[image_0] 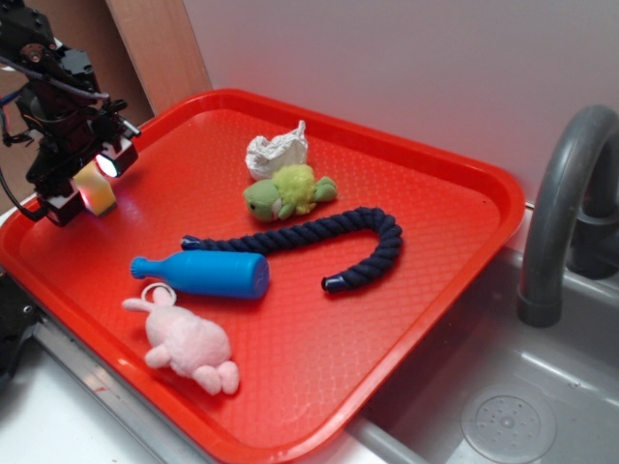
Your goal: Grab the green sponge.
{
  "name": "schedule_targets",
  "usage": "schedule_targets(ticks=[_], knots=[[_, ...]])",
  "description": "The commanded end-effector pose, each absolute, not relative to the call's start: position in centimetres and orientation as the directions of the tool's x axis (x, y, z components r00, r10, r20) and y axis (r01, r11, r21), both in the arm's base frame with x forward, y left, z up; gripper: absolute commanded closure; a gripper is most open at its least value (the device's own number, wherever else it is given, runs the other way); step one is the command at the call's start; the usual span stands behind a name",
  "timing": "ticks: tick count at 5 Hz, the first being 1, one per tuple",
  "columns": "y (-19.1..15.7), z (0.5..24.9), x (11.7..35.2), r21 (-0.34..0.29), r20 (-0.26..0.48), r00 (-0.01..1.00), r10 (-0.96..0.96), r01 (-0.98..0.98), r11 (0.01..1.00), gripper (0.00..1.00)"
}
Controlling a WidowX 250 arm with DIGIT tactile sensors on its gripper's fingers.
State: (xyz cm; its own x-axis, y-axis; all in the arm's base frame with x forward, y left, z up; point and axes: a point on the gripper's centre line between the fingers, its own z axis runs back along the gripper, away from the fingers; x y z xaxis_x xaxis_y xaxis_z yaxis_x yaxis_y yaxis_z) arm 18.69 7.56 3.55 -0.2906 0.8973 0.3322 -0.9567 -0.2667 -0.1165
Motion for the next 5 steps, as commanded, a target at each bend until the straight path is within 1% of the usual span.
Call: schedule_targets(ticks=[1,2,3,4,5], knots=[[3.9,12.6,20.1,-0.303,0.259,-0.093,0.961,-0.953,-0.011,1.00],[2.3,17.3,20.8,-0.244,0.115,0.148,0.982,-0.954,0.172,1.00],[0.3,19.8,21.9,-0.252,0.026,0.388,0.921,-0.889,0.382,1.00],[-1.0,20.5,22.0,-0.253,0.094,0.601,0.794,-0.757,0.603,1.00],[-1.6,20.1,22.2,-0.300,0.127,0.732,0.669,-0.615,0.730,1.00]])
